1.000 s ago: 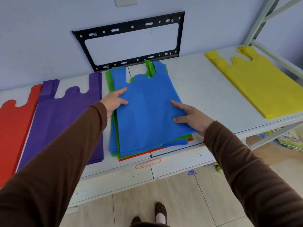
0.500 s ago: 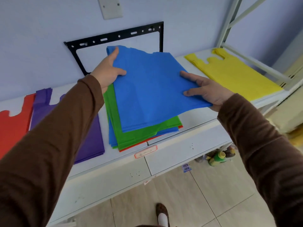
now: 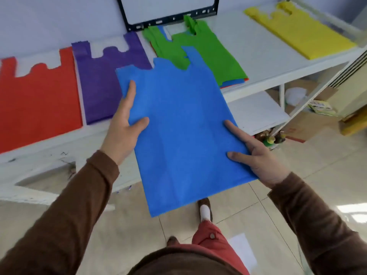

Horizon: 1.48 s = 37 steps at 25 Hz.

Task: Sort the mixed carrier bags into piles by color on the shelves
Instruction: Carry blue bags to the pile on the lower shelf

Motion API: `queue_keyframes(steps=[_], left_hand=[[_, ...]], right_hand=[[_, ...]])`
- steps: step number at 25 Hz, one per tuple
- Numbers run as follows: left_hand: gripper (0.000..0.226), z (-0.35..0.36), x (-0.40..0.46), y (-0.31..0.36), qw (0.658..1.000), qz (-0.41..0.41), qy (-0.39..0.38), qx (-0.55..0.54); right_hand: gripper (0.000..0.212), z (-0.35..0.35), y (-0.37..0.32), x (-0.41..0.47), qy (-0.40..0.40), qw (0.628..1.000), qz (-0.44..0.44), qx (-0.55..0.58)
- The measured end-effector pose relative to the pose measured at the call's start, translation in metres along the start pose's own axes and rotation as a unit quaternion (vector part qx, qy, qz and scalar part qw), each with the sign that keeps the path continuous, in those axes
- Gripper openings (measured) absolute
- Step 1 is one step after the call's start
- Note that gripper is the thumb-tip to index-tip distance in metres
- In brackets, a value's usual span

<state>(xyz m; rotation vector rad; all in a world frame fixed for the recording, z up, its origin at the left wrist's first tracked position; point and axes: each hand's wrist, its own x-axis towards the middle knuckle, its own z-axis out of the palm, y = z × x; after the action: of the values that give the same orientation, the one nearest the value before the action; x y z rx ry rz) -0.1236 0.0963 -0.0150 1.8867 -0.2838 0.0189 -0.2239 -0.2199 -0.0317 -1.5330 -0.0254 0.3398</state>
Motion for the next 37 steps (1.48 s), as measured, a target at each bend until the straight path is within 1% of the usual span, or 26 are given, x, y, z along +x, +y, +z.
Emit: queue_keyframes(steps=[3, 6, 10, 12, 16, 19, 23, 24, 25, 27, 28, 29, 30, 31, 33, 34, 35, 37], left_hand=[[0.079, 0.007, -0.088, -0.054, 0.997, -0.078, 0.021, -0.006], [0.079, 0.015, -0.144, -0.115, 0.986, -0.161, 0.038, -0.011], [0.080, 0.008, -0.170, -0.174, 0.953, -0.290, 0.059, -0.056], [0.079, -0.003, -0.167, -0.201, 0.941, -0.328, 0.056, -0.068], [0.081, -0.036, -0.136, -0.253, 0.940, -0.331, 0.053, -0.062], [0.082, -0.070, -0.106, -0.295, 0.947, -0.316, 0.052, -0.031], [0.080, -0.122, -0.052, -0.349, 0.958, -0.279, 0.071, 0.000], [0.077, -0.135, -0.037, -0.357, 0.959, -0.271, 0.085, 0.006], [0.067, -0.147, -0.020, -0.366, 0.959, -0.262, 0.106, 0.001], [0.034, -0.170, 0.015, -0.374, 0.950, -0.272, 0.152, -0.028], [0.023, -0.179, 0.029, -0.377, 0.946, -0.284, 0.154, -0.033], [0.022, -0.186, 0.042, -0.383, 0.944, -0.297, 0.143, -0.026], [0.027, -0.193, 0.051, -0.393, 0.942, -0.306, 0.137, -0.010], [0.031, -0.198, 0.056, -0.407, 0.945, -0.297, 0.136, -0.008], [0.057, -0.200, 0.056, -0.446, 0.962, -0.253, 0.106, 0.004], [0.071, -0.194, 0.051, -0.467, 0.963, -0.254, 0.084, 0.020], [0.078, -0.187, 0.047, -0.489, 0.962, -0.263, 0.068, 0.028], [0.081, -0.167, 0.040, -0.522, 0.954, -0.293, 0.054, 0.019]], right_hand=[[0.069, 0.034, 0.068, -0.027, -0.016, 0.996, 0.081, -0.015], [0.070, 0.053, 0.122, -0.031, -0.033, 0.988, 0.149, -0.017], [0.070, 0.074, 0.160, -0.006, -0.064, 0.977, 0.198, -0.055], [0.070, 0.087, 0.171, 0.017, -0.079, 0.973, 0.204, -0.075], [0.072, 0.121, 0.187, 0.076, -0.067, 0.973, 0.192, -0.110], [0.074, 0.154, 0.199, 0.128, -0.049, 0.975, 0.173, -0.131], [0.076, 0.194, 0.215, 0.205, -0.039, 0.979, 0.113, -0.167], [0.076, 0.203, 0.215, 0.225, -0.037, 0.980, 0.092, -0.172], [0.076, 0.211, 0.213, 0.244, -0.032, 0.982, 0.067, -0.171], [0.075, 0.223, 0.209, 0.281, -0.014, 0.989, 0.009, -0.147], [0.074, 0.227, 0.208, 0.295, -0.004, 0.991, -0.018, -0.131], [0.073, 0.231, 0.211, 0.307, 0.002, 0.993, -0.040, -0.112], [0.073, 0.234, 0.217, 0.315, 0.001, 0.994, -0.049, -0.094], [0.074, 0.237, 0.231, 0.322, -0.008, 0.996, -0.043, -0.079], [0.075, 0.242, 0.272, 0.334, -0.018, 0.997, 0.002, -0.074], [0.075, 0.244, 0.297, 0.339, -0.017, 0.996, 0.031, -0.083], [0.075, 0.246, 0.320, 0.344, -0.018, 0.994, 0.058, -0.091], [0.076, 0.247, 0.360, 0.355, -0.021, 0.990, 0.101, -0.099]])
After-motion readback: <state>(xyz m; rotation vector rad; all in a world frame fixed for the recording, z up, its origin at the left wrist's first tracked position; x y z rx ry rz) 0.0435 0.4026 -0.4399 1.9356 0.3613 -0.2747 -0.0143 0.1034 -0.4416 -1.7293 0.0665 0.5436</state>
